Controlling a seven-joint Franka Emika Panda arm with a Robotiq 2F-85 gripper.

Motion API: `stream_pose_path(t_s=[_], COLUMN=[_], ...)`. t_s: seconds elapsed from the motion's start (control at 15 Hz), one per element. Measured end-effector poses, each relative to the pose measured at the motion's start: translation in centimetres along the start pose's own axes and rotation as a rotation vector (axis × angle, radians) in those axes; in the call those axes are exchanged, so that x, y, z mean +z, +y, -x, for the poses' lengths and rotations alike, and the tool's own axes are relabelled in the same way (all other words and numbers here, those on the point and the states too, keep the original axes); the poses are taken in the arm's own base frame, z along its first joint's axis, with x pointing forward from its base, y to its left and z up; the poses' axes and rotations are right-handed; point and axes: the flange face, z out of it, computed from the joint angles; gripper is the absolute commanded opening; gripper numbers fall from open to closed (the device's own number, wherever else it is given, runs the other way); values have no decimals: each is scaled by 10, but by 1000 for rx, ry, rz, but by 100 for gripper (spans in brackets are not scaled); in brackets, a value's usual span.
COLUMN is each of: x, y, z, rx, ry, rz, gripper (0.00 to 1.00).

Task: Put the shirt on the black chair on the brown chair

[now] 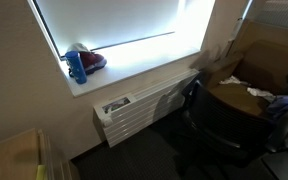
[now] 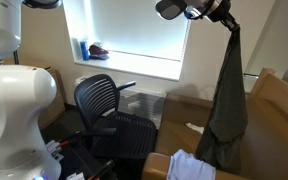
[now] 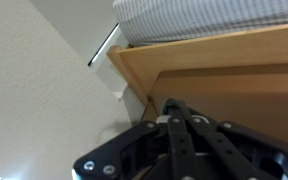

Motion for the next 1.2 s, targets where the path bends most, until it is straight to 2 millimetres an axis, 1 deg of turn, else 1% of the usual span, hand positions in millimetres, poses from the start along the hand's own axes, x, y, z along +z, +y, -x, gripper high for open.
stream_pose_path(t_s=[0.13,0.27,0.33,0.4,0.47,0.53,0.6,0.67,0.8,1.2], x=[-2,-6,-7,-8,-9,-9,-9,-8,-8,-8], y=[5,0,-6,-14,-21,-22,-21,-18,-15,-15], z=[-4,-3,-1,-1,1,2,2,0,-2,-2], rx=[26,77,99,120,129,133,131,126,120,119], ry=[49,113,147,186,196,195,195,196,197,197], rz=[49,107,132,154,160,161,162,162,163,162], gripper=[0,0,26,2,7,14,23,26,26,26])
